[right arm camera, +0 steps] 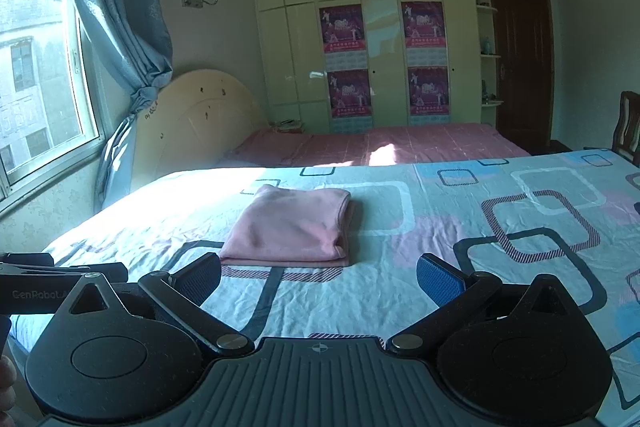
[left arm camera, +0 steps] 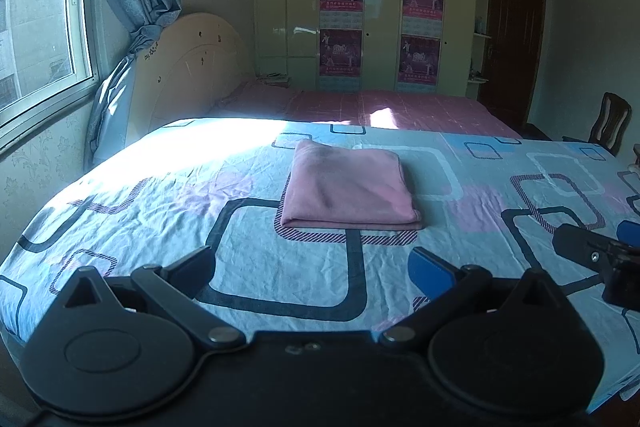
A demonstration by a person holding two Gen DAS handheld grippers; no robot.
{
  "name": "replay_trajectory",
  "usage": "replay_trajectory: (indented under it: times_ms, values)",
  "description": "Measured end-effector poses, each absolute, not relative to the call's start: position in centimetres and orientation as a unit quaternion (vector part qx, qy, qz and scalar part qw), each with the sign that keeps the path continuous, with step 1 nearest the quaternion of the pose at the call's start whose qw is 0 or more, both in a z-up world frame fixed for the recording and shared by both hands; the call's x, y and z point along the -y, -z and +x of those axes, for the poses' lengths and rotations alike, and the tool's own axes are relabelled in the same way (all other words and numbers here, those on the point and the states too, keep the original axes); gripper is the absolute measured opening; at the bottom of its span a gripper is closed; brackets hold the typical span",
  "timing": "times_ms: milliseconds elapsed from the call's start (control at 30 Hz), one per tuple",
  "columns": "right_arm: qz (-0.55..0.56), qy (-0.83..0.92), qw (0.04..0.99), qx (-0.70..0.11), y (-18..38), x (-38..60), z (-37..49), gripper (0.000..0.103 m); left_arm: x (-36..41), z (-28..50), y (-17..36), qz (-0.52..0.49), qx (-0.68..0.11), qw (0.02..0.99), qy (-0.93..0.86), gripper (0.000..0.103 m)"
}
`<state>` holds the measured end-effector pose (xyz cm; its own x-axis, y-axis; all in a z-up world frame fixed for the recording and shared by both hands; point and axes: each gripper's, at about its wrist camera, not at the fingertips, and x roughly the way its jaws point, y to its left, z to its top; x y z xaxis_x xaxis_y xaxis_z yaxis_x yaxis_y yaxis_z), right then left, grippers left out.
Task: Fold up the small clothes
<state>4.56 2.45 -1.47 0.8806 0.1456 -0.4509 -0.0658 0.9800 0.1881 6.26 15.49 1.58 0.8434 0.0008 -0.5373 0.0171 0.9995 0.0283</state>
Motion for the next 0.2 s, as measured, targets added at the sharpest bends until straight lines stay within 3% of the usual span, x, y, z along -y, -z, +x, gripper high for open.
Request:
replay_trajectory:
  times_ms: [200]
  values:
    - [0.091,-0.034,0.961,-0.258,2.9,-1.6,6.1,0.103,-15.5,9.2,-0.6,0.014,-0.298,0.955,0.006,0.103]
